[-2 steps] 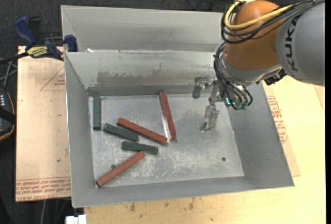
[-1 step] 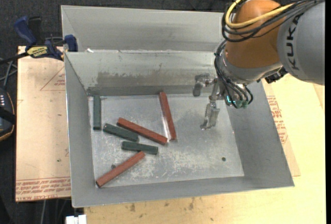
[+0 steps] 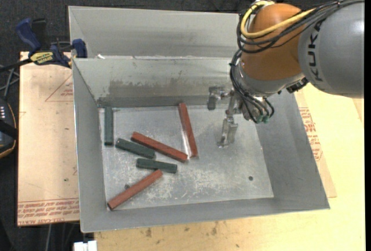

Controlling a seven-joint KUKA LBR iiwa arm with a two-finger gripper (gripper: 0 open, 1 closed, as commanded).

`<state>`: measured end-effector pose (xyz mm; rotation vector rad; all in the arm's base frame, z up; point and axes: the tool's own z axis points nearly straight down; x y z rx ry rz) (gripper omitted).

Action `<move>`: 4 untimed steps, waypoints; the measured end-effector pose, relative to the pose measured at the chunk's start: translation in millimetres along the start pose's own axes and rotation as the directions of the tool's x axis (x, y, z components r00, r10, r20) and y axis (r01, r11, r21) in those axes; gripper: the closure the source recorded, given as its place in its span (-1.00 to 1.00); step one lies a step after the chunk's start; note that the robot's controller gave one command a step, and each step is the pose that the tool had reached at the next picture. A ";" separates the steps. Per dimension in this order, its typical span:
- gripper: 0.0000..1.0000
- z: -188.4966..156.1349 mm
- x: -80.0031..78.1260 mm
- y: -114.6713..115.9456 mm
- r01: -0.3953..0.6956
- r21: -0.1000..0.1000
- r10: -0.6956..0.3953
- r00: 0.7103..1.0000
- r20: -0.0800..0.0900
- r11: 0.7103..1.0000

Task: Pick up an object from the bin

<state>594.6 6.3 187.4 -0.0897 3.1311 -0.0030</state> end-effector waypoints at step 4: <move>1.00 108.4 -59.5 102.3 0.408 -0.006 -0.408 0.913 -0.004 0.913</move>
Offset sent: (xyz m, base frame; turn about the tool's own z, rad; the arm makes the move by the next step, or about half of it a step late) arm -0.0213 0.1174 -0.1174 -0.0524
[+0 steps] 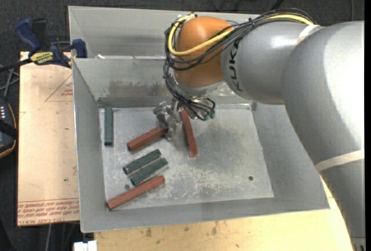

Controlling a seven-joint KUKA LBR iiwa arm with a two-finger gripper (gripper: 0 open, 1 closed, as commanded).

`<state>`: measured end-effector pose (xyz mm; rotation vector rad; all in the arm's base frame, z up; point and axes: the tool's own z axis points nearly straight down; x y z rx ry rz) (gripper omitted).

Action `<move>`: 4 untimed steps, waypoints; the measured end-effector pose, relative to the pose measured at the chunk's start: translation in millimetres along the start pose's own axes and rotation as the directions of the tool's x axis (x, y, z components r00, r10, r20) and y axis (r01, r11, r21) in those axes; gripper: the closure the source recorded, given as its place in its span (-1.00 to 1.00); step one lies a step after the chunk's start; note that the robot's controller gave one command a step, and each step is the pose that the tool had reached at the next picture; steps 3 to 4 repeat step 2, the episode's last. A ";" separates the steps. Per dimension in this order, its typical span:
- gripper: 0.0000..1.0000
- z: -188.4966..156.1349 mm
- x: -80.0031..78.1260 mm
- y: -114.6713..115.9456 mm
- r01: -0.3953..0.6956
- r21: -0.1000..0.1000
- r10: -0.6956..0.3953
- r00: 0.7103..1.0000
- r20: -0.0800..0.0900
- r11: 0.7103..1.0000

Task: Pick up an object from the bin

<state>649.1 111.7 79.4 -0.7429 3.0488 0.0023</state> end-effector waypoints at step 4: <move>1.00 -143.3 32.6 -8.4 -0.010 0.001 0.010 1.000 0.001 1.000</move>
Offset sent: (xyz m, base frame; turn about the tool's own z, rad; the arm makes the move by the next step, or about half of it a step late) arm -0.0266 -0.0233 0.1425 0.0070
